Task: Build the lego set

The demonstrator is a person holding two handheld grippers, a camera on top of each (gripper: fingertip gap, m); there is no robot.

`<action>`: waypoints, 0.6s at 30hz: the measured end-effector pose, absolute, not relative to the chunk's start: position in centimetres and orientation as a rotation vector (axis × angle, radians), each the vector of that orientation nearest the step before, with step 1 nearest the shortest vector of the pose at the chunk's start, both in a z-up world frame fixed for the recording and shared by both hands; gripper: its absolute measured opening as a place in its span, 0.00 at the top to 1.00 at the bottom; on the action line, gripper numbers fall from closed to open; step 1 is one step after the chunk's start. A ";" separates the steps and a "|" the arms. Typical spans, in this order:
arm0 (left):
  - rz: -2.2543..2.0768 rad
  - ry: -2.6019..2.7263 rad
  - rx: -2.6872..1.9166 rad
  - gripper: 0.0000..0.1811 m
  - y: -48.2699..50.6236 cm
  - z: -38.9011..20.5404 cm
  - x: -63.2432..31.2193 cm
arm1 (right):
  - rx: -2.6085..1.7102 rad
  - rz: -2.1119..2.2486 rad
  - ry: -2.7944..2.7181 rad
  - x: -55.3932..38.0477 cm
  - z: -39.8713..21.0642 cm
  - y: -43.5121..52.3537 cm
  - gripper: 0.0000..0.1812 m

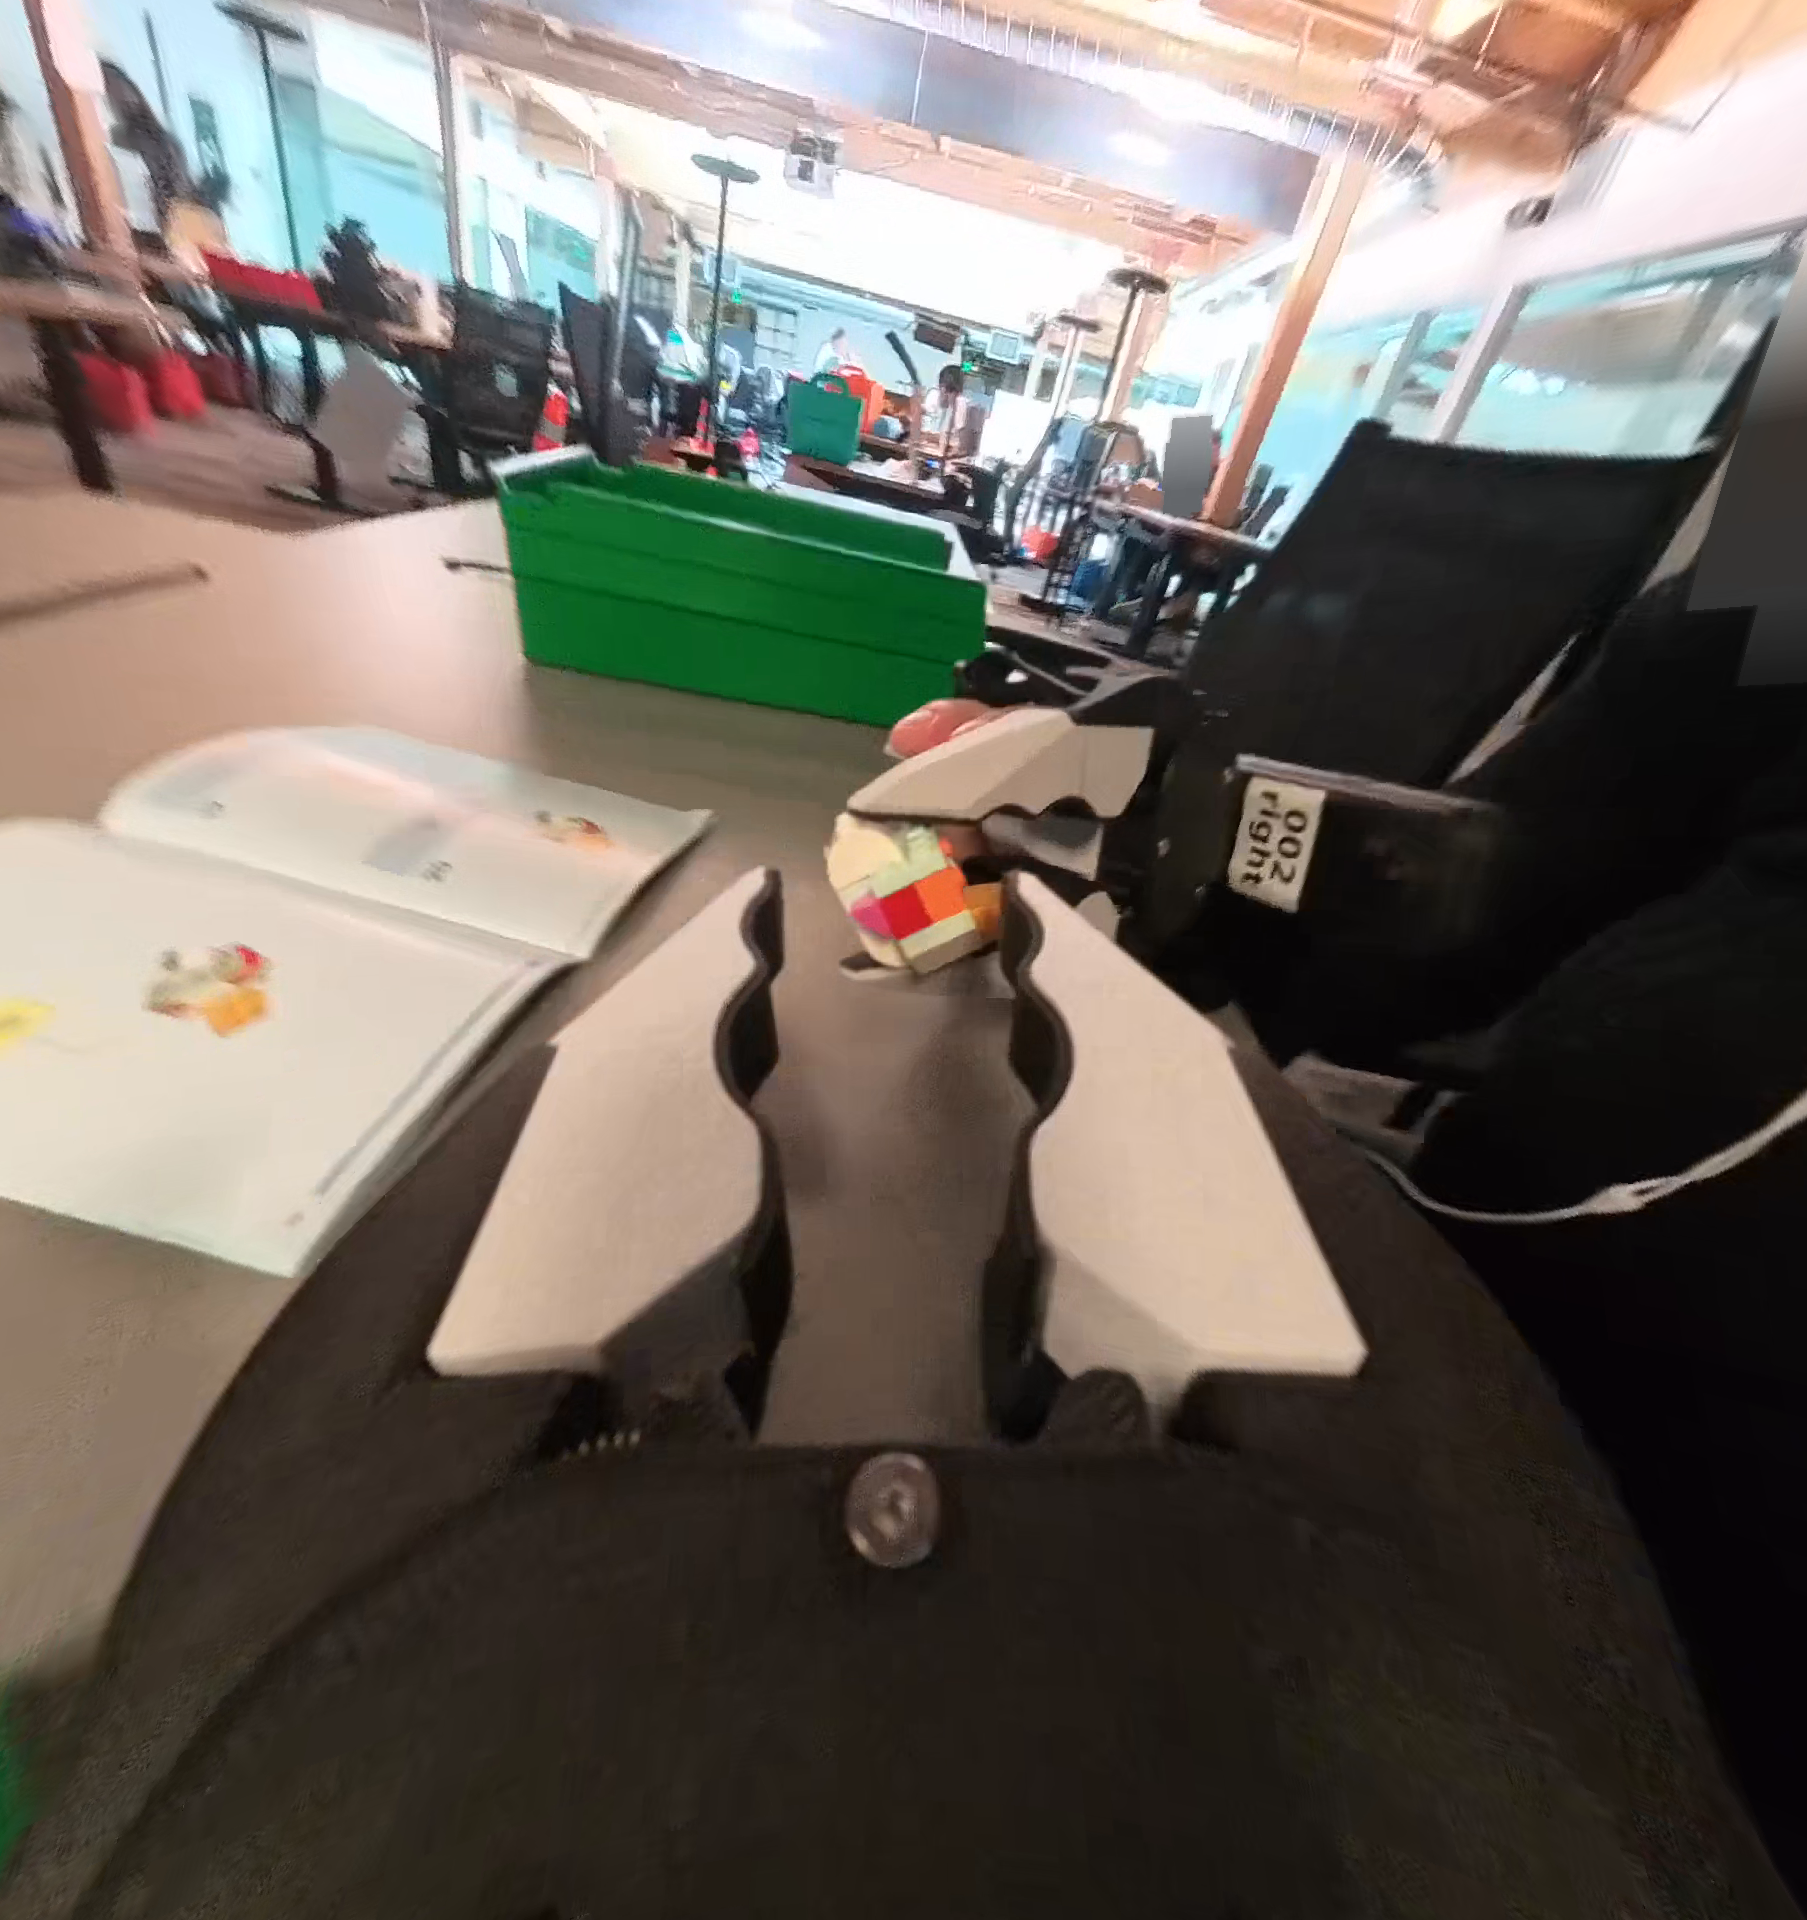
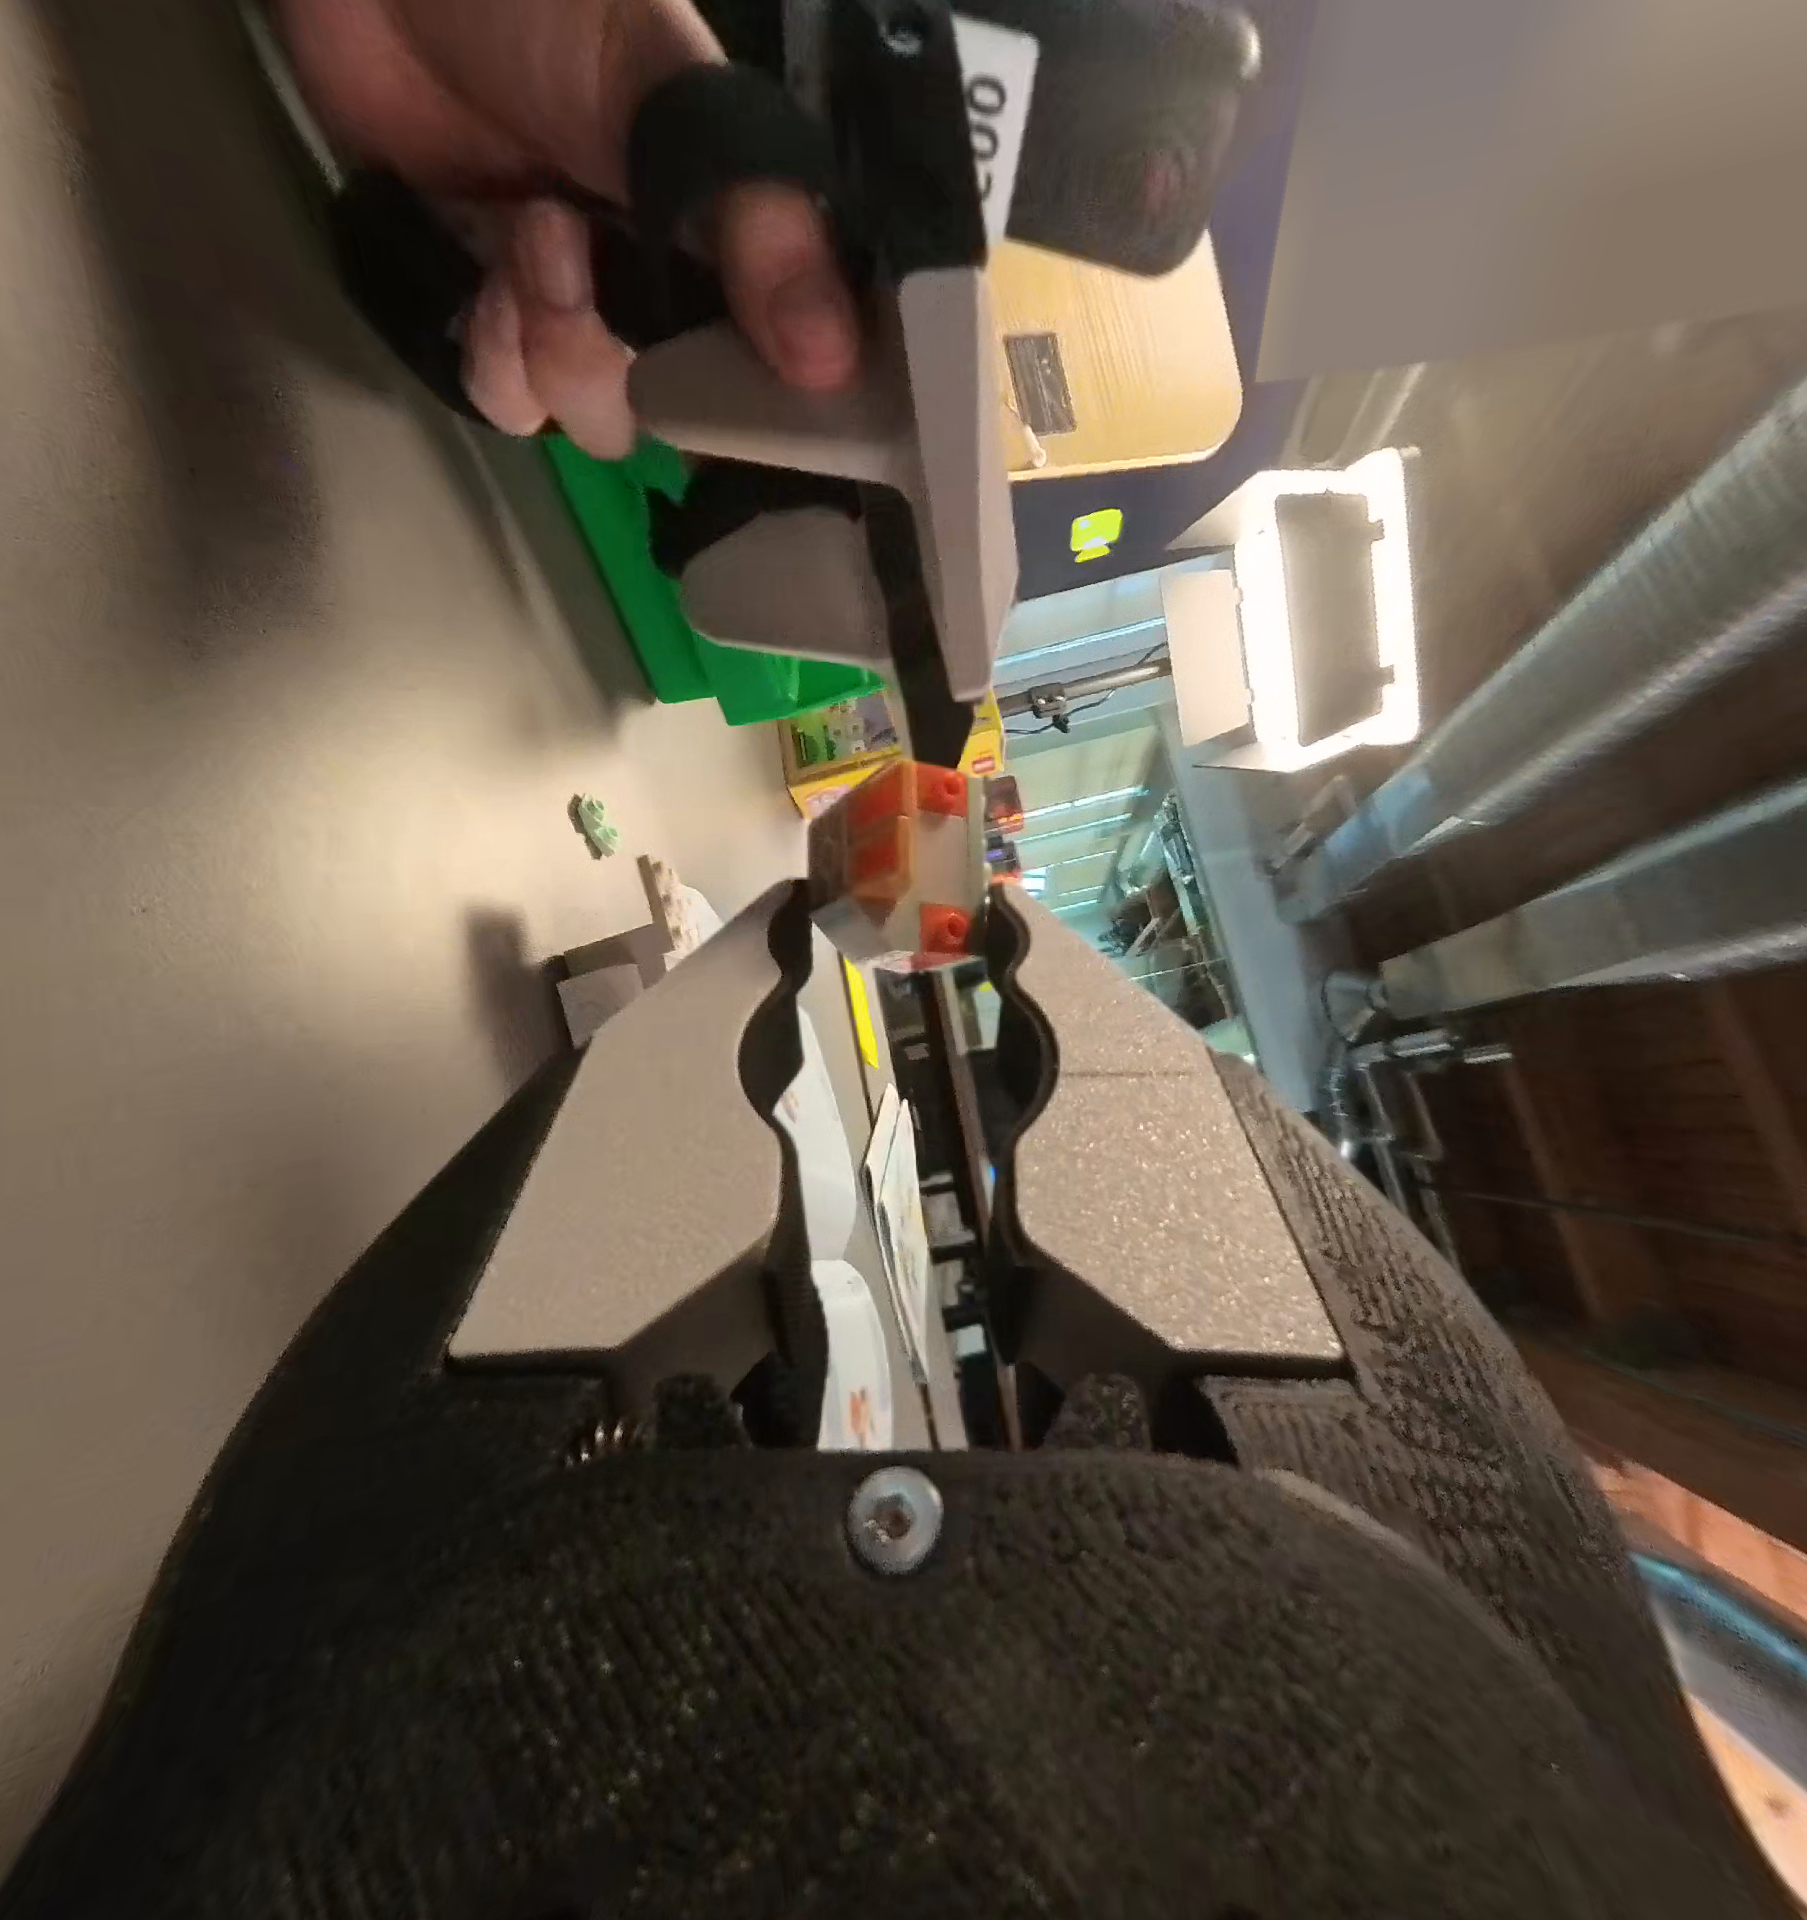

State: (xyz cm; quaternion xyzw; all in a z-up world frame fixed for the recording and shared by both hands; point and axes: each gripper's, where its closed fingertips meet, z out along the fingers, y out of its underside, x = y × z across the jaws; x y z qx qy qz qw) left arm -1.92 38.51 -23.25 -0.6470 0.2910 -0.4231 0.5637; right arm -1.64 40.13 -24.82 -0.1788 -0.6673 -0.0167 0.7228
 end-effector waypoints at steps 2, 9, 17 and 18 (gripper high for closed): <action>-1.052 0.678 -1.562 0.78 38.4 -23.8 -1.5 | -0.372 -0.065 -1.480 -1.7 -25.0 40.0 0.82; -1.042 0.738 -1.597 0.85 37.9 -24.7 -0.4 | -0.326 -0.061 -1.471 -1.9 -24.8 39.3 0.82; -0.739 0.876 -1.563 0.86 37.3 -25.2 -1.6 | -0.519 -0.035 -1.322 1.4 -22.5 43.5 0.80; -0.695 0.896 -1.556 0.86 37.2 -25.4 -1.8 | -0.593 -0.044 -1.230 3.0 -21.4 45.4 0.80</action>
